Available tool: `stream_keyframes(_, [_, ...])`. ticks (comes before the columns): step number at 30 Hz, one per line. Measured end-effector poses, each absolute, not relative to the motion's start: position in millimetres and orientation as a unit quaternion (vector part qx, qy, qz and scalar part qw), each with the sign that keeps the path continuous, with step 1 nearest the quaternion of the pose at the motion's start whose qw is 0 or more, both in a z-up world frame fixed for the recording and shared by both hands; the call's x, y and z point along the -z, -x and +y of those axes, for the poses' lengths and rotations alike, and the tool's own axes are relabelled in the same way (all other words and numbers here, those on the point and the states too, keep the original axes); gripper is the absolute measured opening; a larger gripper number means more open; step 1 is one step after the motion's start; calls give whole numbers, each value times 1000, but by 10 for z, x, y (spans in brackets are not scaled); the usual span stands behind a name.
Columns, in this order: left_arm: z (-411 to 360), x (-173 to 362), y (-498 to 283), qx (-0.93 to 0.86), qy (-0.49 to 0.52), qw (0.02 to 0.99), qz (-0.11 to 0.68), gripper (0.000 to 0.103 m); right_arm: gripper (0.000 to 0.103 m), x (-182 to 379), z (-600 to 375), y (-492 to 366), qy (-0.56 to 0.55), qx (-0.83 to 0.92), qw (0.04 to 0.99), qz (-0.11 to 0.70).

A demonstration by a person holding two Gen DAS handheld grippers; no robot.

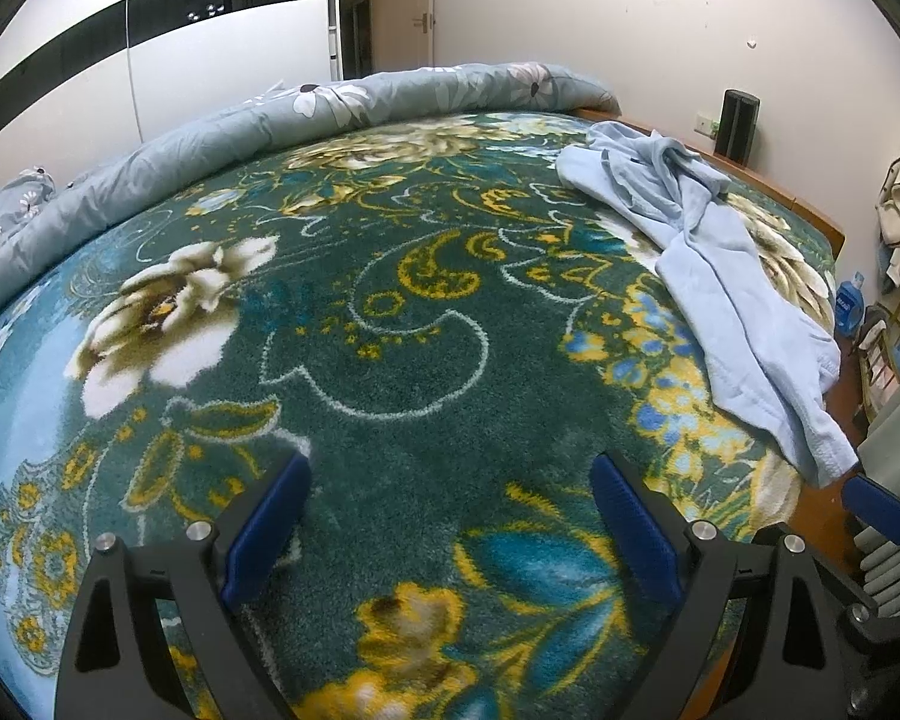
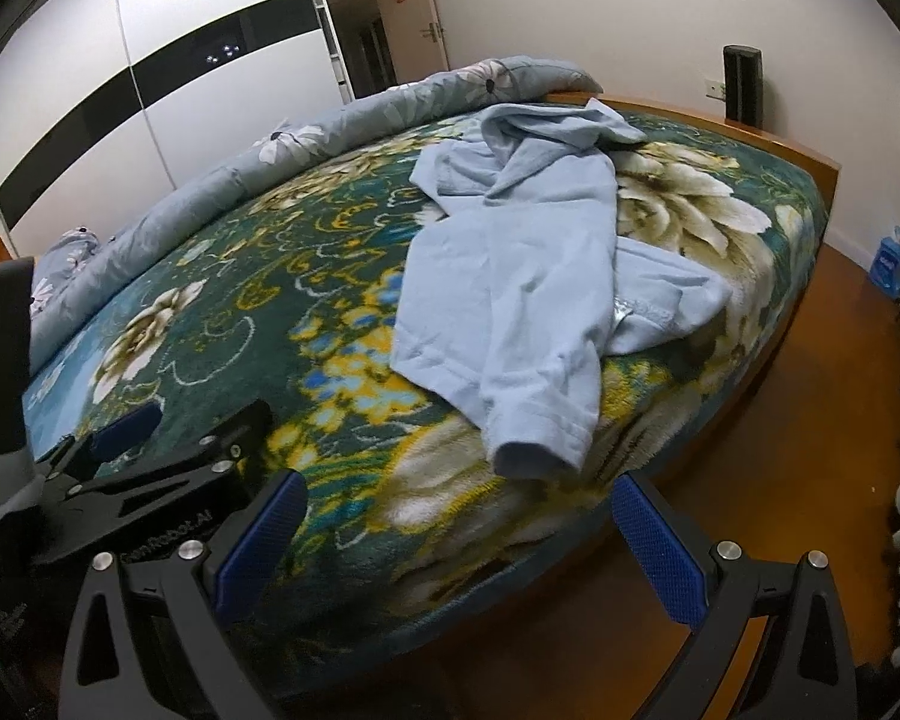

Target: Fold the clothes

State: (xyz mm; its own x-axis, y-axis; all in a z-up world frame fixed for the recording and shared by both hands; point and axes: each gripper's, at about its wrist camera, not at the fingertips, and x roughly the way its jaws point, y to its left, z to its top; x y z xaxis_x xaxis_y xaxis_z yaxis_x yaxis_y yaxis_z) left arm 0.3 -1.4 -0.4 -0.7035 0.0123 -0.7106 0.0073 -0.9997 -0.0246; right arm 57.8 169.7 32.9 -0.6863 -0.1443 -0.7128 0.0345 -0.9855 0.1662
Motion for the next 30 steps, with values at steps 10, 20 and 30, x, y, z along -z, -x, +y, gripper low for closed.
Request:
stream_keyframes(10, [-40, -57, -57, -923, 382, 23, -20, 95, 96, -358, 1763, -577, -396, 913, 50, -84])
stream_keyframes(20, [-274, -409, -261, -937, 341, 1, 72, 95, 93, -719, 2061, -108, -362, 927, 43, -93])
stream_keyframes(30, [-1359, -838, -494, -945, 300, -124, 35, 95, 63, -842, 2116, 1194, -384, 921, 27, -58])
